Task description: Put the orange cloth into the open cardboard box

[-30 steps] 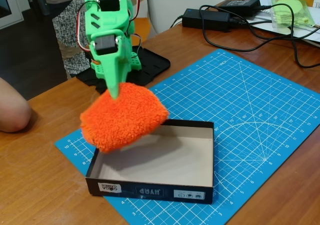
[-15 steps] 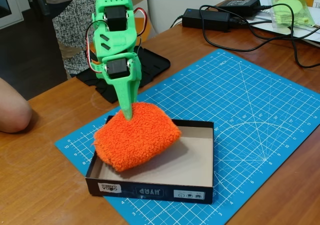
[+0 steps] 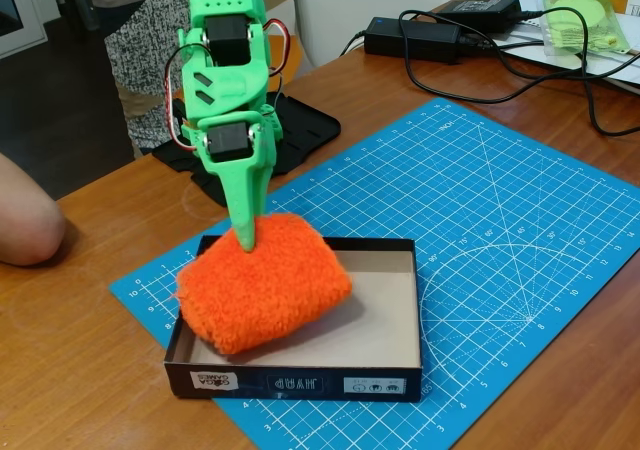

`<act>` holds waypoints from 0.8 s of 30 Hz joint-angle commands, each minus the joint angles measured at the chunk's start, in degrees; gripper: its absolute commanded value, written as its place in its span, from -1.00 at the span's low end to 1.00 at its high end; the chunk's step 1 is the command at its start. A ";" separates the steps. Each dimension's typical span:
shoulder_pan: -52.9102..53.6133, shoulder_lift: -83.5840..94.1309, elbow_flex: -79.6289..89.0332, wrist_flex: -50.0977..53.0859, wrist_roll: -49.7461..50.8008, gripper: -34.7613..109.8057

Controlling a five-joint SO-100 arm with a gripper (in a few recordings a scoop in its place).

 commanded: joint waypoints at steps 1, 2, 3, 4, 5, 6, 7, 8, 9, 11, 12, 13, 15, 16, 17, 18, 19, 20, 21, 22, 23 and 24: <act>-0.35 1.93 -1.85 1.05 -1.32 -0.17; -0.53 2.29 -1.49 1.14 -1.76 -0.16; -0.70 2.72 -1.23 1.23 -2.29 -0.14; -0.88 3.34 -1.14 1.85 -2.55 -0.14; -1.05 4.04 -1.14 2.64 -2.72 -0.13; -1.23 4.83 -1.14 3.34 -3.16 -0.14; -1.49 5.62 -1.05 4.13 -3.52 -0.14; -1.67 6.42 -1.05 5.01 -3.69 -0.13; -2.02 7.56 -1.05 5.89 -3.96 -0.13; -2.81 10.72 -0.62 7.82 -4.31 -0.13; -3.43 12.83 -0.26 9.05 -4.57 -0.13; -4.39 15.47 0.44 10.37 -4.83 -0.13; -7.03 22.68 2.72 13.62 -5.62 -0.14; -8.88 26.98 3.87 16.26 -5.98 -0.16; -11.07 31.46 4.92 18.98 -6.24 -0.20; -13.36 36.21 5.98 21.62 -6.33 -0.27; -15.64 40.78 6.94 24.35 -6.06 -0.37; -18.02 45.35 7.82 26.89 -5.98 -0.47; -20.48 49.04 8.88 29.27 -6.24 -0.52; -22.76 52.03 10.02 31.20 -6.33 -0.53; -24.61 54.05 11.34 32.61 -6.42 -0.53; -26.19 55.72 12.92 33.22 -6.86 -0.53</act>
